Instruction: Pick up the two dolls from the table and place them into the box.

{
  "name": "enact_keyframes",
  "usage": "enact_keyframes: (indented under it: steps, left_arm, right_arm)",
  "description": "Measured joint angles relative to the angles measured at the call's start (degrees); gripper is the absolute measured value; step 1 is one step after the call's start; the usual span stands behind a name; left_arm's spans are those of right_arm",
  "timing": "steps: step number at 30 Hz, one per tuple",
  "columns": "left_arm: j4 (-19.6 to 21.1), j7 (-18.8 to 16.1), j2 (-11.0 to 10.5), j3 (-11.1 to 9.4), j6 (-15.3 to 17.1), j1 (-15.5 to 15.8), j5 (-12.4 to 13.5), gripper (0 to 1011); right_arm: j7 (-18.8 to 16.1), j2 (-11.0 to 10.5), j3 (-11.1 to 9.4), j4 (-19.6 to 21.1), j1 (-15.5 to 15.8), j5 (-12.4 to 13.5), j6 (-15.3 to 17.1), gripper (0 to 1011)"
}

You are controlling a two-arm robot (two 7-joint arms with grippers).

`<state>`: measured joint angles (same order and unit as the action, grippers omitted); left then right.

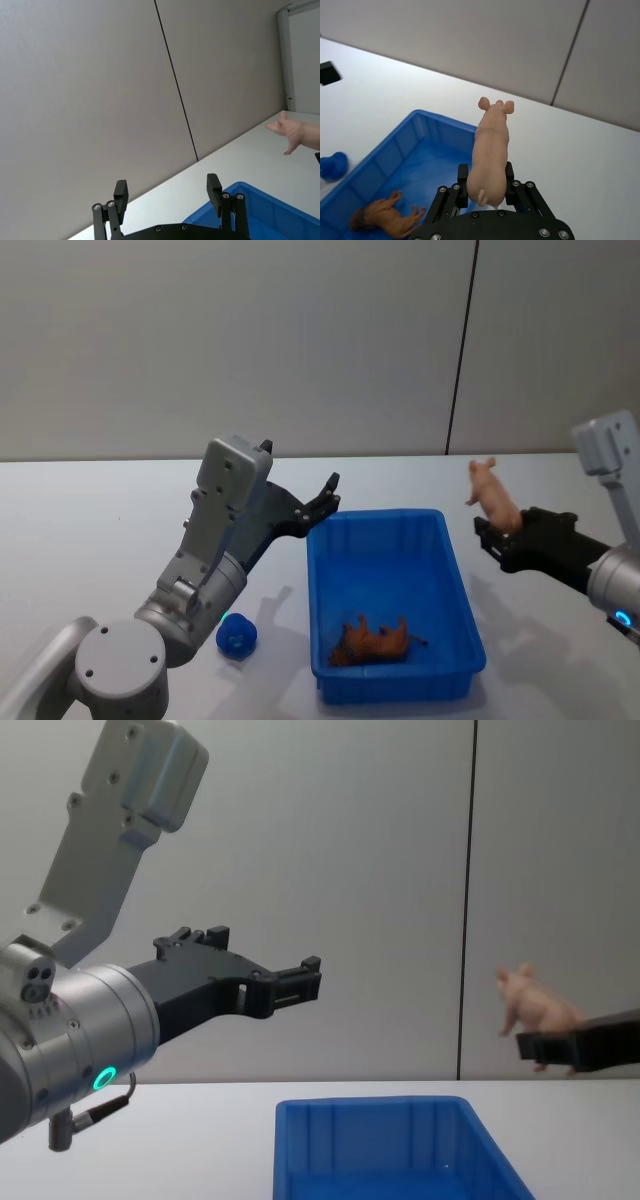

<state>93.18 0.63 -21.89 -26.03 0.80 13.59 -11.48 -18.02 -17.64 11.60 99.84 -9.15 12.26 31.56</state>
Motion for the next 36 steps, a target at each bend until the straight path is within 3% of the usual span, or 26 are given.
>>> enact_keyframes:
  steps: [16,27,36]
  left_arm:
    - [0.0,0.0,0.0,0.0,0.0,0.0,0.0,1001]
    - [0.0,0.0,0.0,0.0,0.0,0.0,0.0,1001]
    - [0.0,0.0,0.0,0.0,0.0,0.0,0.0,1001]
  right_arm:
    - [-8.9,1.4,2.7,-3.0,-3.5,-0.9,8.4,375]
    - [-11.7,2.2,4.0,-5.0,-4.9,-2.0,11.2,718]
    - [-12.2,2.2,4.2,-5.2,-5.2,-1.9,11.2,962]
